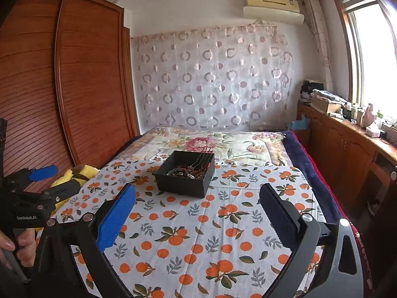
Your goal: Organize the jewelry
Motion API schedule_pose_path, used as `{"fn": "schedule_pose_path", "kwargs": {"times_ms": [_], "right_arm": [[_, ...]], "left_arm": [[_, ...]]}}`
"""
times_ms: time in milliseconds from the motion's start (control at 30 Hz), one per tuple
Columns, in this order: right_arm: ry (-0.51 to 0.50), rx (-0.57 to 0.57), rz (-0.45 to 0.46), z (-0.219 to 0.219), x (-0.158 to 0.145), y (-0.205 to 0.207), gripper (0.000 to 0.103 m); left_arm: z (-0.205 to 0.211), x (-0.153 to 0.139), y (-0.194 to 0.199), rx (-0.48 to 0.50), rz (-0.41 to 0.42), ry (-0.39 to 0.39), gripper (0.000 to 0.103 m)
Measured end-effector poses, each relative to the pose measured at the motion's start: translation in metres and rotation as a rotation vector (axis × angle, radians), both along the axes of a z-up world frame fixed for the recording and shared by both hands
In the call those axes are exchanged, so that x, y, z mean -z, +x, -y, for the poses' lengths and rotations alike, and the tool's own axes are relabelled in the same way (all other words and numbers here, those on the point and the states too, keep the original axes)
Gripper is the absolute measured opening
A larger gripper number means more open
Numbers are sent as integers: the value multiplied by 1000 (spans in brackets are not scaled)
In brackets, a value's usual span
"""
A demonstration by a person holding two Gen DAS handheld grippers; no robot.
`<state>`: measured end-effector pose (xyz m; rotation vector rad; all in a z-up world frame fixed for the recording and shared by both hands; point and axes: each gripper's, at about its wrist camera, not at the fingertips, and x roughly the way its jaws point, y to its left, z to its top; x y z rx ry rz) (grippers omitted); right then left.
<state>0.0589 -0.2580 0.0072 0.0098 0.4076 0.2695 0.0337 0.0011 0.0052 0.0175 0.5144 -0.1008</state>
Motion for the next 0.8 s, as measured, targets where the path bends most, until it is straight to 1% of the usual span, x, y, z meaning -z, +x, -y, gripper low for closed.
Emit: {"fn": "schedule_pose_path", "kwargs": {"times_ms": [433, 800], "right_arm": [[7, 3, -13, 0, 8, 2, 100], [5, 8, -13, 1, 11, 2, 100]], "left_arm": [[1, 6, -4, 0, -7, 3, 95], [4, 1, -8, -3, 12, -4, 95]]}}
